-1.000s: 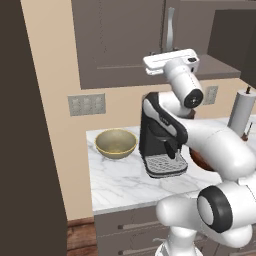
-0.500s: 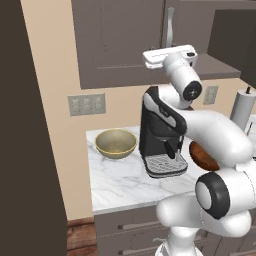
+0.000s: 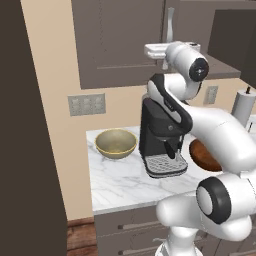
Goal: Open the cabinet. Pick the bowls from the counter and place them in the cabinet. Then close the cabinet.
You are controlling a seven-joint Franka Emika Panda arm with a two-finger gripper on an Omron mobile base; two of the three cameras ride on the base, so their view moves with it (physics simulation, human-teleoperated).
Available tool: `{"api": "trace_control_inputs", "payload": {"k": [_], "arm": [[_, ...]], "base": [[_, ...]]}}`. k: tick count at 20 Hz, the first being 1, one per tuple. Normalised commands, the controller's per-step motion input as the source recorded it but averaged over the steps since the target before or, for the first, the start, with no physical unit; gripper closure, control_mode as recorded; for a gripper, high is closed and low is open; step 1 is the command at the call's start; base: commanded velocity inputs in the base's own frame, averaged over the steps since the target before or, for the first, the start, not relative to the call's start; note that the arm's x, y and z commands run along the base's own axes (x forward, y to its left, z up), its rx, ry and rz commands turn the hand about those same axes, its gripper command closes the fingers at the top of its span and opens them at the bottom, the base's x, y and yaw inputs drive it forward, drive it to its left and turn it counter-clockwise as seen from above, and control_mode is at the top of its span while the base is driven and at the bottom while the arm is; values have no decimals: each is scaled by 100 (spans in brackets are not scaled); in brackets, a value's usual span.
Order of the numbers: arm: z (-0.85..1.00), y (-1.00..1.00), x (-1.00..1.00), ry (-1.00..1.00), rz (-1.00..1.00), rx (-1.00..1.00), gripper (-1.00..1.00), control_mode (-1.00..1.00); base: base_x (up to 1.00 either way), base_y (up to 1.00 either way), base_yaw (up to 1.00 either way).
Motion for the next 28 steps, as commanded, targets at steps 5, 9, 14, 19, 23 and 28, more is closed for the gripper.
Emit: {"api": "trace_control_inputs", "payload": {"k": [5,9,14,19,23,28], "arm": [[-39,1,50,24,2,12,100,-100],[-95,65,16,4,0,3,100,-100],[-100,100,-2,-2,0,0,100,-100],[-98,100,-21,-10,0,0,100,-100],[-83,100,-67,-10,0,0,100,-100],[-43,100,-60,-1,0,0,100,-100]], "base": [[0,0,0],[0,0,0],[0,0,0],[0,0,0],[0,0,0],[0,0,0]]}}
